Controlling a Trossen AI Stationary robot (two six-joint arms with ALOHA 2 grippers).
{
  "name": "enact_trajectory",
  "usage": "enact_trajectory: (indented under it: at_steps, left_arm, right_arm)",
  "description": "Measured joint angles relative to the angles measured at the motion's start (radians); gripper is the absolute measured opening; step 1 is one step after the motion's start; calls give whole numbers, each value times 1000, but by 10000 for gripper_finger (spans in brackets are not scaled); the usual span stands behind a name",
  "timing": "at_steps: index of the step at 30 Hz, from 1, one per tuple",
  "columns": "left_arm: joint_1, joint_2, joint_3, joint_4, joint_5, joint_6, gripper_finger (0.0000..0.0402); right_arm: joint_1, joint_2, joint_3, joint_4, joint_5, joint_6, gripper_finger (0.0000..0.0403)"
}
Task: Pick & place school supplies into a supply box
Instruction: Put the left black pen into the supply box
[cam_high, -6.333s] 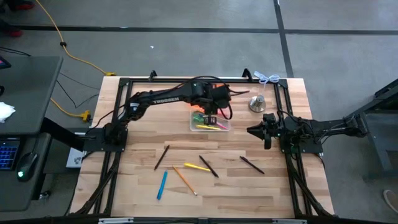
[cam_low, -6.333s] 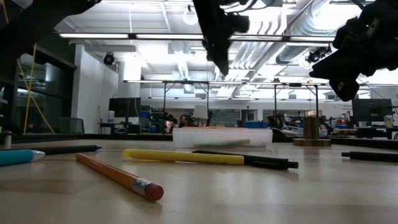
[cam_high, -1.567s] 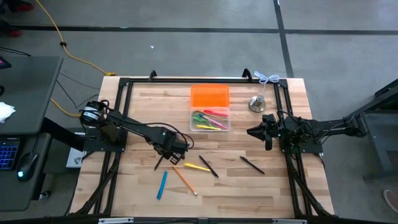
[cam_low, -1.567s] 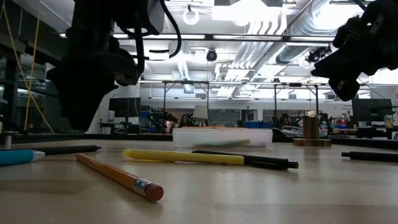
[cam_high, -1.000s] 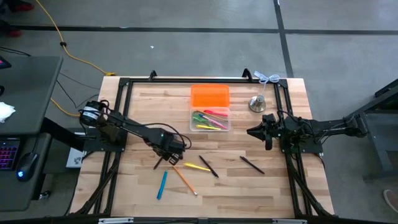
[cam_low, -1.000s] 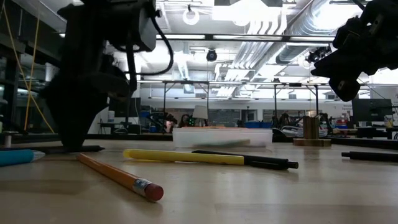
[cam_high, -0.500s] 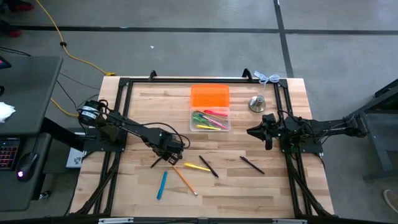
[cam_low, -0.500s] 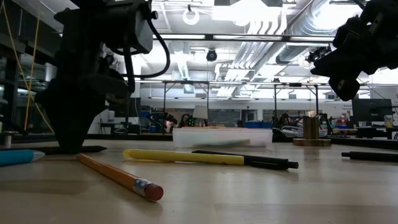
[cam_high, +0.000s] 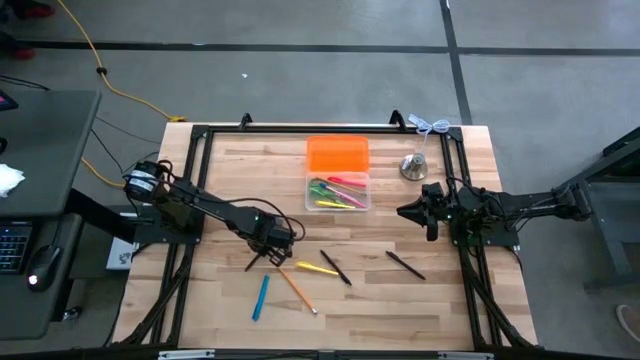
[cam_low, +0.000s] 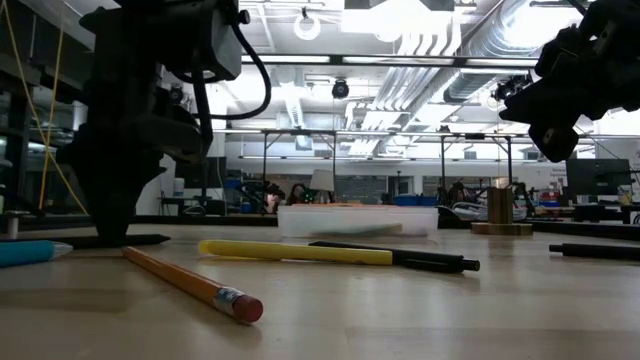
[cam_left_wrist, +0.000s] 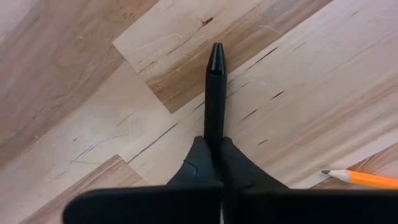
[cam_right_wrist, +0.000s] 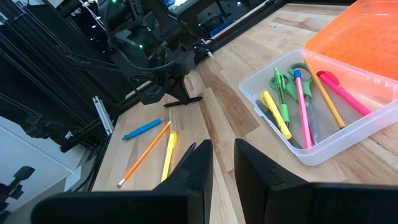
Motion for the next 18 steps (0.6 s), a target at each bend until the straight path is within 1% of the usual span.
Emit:
enact_trajectory:
  at_steps: [3, 8, 11, 14, 18]
  left_arm:
    - [0, 0, 0, 0, -6, 0, 13]
    - [0, 1, 0, -4, -15, 0, 27]
    - [0, 1, 4, -10, -18, 5, 22]
    - [1, 3, 32, -46, -34, 28, 15]
    - [3, 10, 74, -123, -81, 57, 17]
  right_arm:
    - [0, 0, 0, 0, 0, 0, 43]
    - [0, 0, 0, 0, 0, 0, 43]
    - [0, 0, 0, 0, 0, 0, 43]
    - [0, 0, 0, 0, 0, 0, 43]
    - [0, 0, 0, 0, 0, 0, 43]
